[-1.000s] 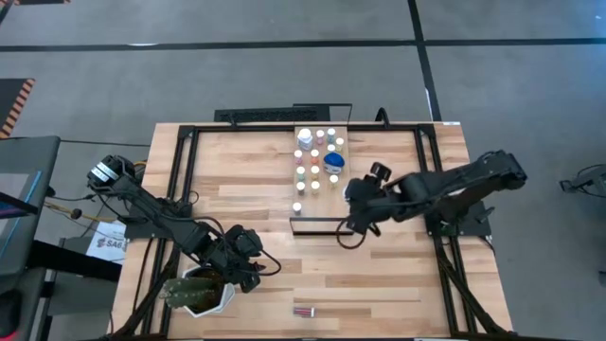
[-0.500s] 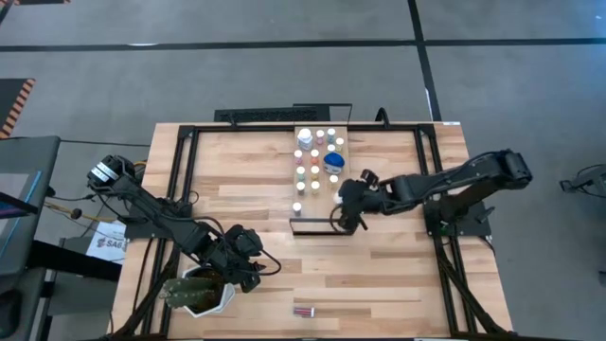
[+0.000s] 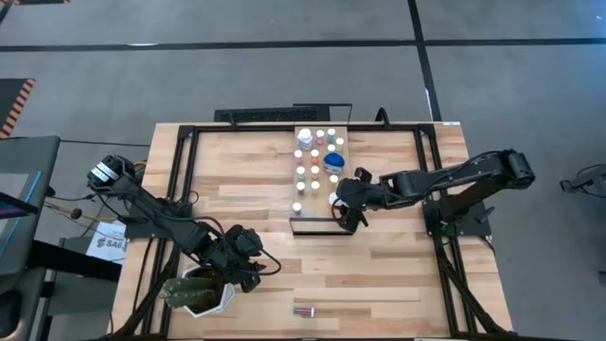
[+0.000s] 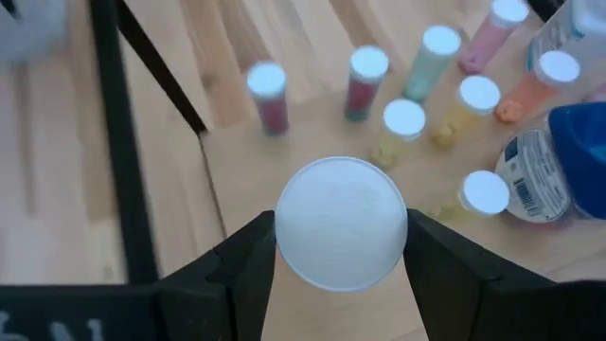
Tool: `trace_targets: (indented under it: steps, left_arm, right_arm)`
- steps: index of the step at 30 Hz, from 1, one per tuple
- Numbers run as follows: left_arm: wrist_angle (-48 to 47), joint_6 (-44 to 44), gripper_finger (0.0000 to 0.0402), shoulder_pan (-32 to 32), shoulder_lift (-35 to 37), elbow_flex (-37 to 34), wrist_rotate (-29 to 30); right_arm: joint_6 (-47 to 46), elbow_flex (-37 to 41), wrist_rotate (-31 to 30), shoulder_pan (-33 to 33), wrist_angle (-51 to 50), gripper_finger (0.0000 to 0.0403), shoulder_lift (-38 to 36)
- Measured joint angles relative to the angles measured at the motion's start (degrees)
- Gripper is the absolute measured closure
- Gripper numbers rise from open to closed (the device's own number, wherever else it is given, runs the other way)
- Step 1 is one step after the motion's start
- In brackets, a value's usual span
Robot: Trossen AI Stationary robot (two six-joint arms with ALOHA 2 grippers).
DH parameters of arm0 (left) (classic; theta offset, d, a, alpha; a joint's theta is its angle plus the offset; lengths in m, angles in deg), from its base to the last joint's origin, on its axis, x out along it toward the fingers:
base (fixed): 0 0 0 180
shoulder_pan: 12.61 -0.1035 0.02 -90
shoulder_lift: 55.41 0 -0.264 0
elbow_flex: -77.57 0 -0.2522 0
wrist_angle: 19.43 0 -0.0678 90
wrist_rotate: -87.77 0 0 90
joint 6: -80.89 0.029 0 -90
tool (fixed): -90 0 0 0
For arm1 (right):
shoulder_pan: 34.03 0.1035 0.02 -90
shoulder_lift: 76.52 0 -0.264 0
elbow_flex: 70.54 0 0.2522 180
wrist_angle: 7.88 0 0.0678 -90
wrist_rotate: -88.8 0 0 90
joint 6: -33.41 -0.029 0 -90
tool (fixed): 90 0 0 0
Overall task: Pick and place medicine bottles onto shelf by color
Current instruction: Put the orange pill bottle on the shelf
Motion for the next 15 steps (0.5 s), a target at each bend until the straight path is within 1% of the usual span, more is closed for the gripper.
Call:
trace_targets:
  steps: [5, 9, 12, 15]
  left_arm:
    - [0.0, 0.0, 0.0214, -0.1, 0.0, 0.0, 0.0]
    - [0.0, -0.1, 0.0214, -0.1, 0.0, 0.0, 0.0]
    - [0.0, -0.3, 0.0214, -0.1, 0.0, 0.0, 0.0]
    - [0.0, -0.2, 0.0214, -0.1, 0.0, 0.0, 0.0]
  right_arm:
    - [-6.1, 0.0, 0.5, 0.2, 0.5, 0.0180, -3.5]
    - [-17.4, -0.1, -0.9, -0.6, 0.4, 0.0181, -5.6]
    - [-26.0, -0.1, -4.0, -1.8, -1.8, 0.0180, -5.3]
    - [-31.0, -0.1, -4.5, -3.4, -4.1, 0.0180, -3.0]
